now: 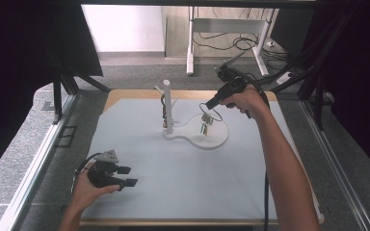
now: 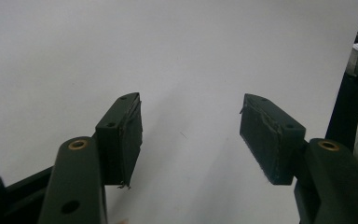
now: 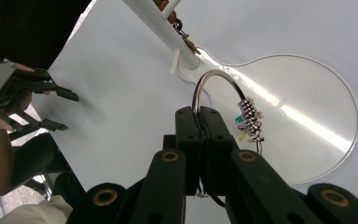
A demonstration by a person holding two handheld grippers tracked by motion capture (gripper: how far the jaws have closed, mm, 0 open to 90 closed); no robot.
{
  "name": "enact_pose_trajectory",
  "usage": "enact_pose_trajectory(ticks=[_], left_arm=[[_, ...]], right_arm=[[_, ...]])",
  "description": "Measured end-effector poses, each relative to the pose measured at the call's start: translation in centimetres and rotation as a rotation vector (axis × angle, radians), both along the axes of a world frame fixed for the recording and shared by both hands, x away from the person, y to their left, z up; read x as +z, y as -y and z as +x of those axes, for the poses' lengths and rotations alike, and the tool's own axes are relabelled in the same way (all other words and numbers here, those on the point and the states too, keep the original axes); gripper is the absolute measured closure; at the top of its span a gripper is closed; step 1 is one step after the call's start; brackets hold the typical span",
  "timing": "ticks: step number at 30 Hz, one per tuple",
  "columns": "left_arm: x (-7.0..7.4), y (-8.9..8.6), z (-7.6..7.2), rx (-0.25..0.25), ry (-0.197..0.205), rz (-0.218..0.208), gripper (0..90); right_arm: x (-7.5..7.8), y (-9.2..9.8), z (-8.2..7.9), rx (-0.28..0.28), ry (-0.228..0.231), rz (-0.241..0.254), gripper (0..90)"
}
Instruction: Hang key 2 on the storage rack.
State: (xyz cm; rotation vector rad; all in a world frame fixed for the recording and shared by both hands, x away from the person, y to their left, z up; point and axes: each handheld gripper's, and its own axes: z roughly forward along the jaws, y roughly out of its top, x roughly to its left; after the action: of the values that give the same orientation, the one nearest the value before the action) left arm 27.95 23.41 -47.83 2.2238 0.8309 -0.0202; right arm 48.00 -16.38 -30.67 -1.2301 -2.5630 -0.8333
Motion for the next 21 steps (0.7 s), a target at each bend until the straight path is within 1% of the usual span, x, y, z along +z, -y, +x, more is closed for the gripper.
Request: enact_pose_trajectory(ticks=[3,7,11,13,16,21], left_arm=[[0.0,0.0,0.0,0.001,0.003,-0.002,39.5],[0.0,0.1,0.0,-0.002,0.003,-0.003,39.6],[0.0,0.0,0.0,-0.003,0.003,-0.004,39.6],[0.0,0.0,0.0,-0.005,0.003,-0.007,39.7],[0.0,0.1,0.0,-0.009,0.002,-0.006,39.7],[0.0,0.1,0.0,-0.013,0.0,-0.008,39.7]], right_arm=[[-0.3,-0.3,0.2,0.002,0.0,-0.004,88.0],[-0.3,-0.6,0.4,0.002,0.0,0.009,88.0],[-0.2,-0.9,0.7,0.005,0.0,0.004,88.0],[-0.1,-1.2,1.0,0.005,0.004,0.007,88.0],[0.1,-1.8,1.5,0.003,0.018,-0.003,88.0],[0.3,-2.3,2.2,0.003,0.018,0.0,88.0]])
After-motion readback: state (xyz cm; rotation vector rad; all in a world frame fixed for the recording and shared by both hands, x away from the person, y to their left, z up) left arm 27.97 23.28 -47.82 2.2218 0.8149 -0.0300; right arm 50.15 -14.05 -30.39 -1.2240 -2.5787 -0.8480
